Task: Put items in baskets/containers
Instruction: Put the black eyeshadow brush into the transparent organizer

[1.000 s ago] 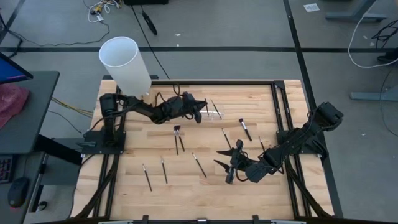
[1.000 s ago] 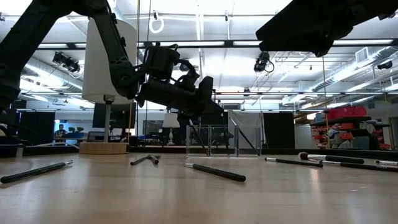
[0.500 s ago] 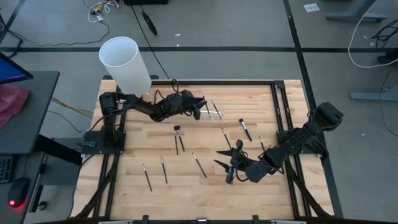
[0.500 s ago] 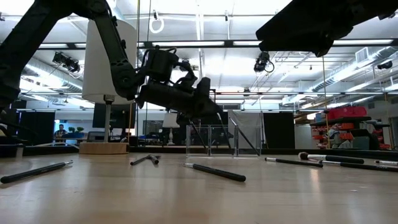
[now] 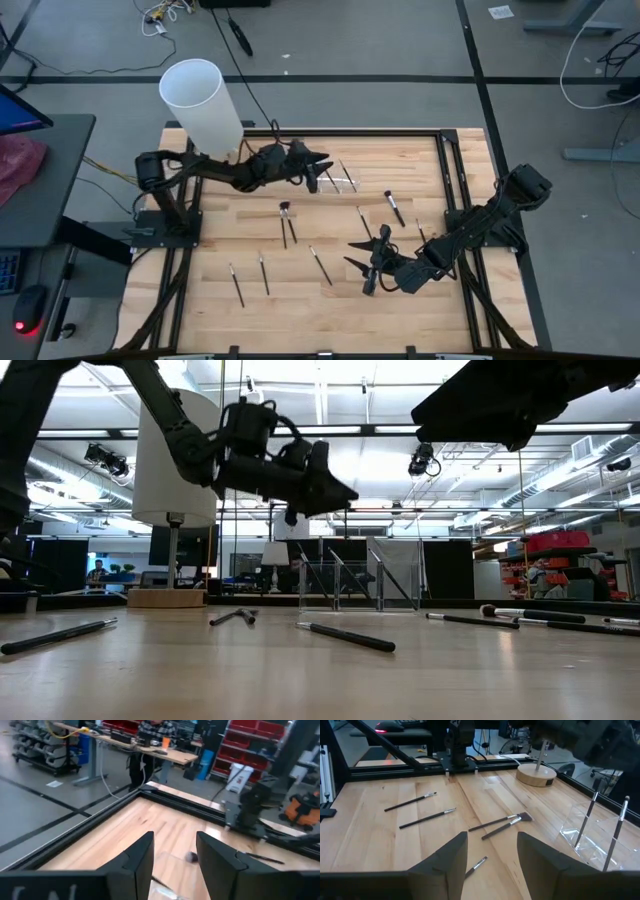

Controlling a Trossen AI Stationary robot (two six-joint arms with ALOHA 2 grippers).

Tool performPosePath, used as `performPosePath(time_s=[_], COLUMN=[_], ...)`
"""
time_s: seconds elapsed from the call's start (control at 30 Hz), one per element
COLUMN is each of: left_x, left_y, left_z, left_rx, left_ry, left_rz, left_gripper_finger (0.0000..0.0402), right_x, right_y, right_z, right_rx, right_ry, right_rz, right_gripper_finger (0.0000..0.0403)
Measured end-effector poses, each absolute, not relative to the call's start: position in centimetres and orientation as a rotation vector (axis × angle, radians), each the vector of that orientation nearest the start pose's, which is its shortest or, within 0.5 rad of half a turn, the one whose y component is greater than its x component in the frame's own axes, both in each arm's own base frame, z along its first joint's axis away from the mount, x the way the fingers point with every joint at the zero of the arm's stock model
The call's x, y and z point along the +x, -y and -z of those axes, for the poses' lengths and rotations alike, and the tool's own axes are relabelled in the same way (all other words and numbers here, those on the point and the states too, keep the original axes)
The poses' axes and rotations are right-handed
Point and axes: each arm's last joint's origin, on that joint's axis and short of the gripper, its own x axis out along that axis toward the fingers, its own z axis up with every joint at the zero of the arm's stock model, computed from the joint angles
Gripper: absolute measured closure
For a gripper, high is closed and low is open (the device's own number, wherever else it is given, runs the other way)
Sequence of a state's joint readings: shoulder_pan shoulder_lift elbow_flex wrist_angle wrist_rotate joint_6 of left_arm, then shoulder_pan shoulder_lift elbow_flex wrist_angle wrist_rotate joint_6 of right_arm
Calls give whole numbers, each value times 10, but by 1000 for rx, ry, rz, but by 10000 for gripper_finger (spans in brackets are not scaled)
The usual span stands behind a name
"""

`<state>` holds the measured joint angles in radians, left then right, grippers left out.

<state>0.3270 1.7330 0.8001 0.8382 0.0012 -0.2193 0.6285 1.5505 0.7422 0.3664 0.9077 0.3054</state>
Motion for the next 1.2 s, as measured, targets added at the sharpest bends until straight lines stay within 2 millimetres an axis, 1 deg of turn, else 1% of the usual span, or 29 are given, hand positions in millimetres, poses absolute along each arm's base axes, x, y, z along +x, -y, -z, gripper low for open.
performPosePath(time_s=[0.17, 0.3, 0.43, 0.5, 0.63, 0.73, 0.8, 0.9, 1.0, 1.1, 1.2], left_x=[327, 312, 288, 273, 241, 218, 207, 194, 183, 174, 168], left_y=[-91, -67, -40, -26, -2, 14, 26, 48, 67, 81, 93], left_z=[-223, -243, -251, -250, -238, -224, -213, -193, -180, -170, -162], left_rx=[-152, -45, 56, 77, 77, 57, 57, 98, 101, 56, 5], left_ry=[-64, -168, -262, -278, -274, -272, -281, -333, -380, -405, -400], left_rz=[-303, -329, -384, -402, -441, -445, -413, -300, -216, -194, -200], left_gripper_finger=[258, 269, 282, 288, 299, 306, 311, 321, 333, 344, 353], right_x=[260, 260, 260, 259, 260, 261, 262, 266, 272, 280, 290], right_y=[-161, -161, -160, -160, -160, -158, -156, -153, -149, -147, -146], right_z=[-195, -195, -195, -194, -193, -193, -193, -190, -184, -173, -162], right_rx=[-6, 6, 28, 34, 35, 35, 36, 37, 67, 131, 235], right_ry=[-272, -272, -270, -275, -277, -278, -278, -279, -277, -273, -262], right_rz=[319, 321, 325, 328, 329, 336, 343, 360, 377, 393, 351], right_gripper_finger=[230, 230, 230, 230, 230, 230, 230, 230, 230, 230, 230])
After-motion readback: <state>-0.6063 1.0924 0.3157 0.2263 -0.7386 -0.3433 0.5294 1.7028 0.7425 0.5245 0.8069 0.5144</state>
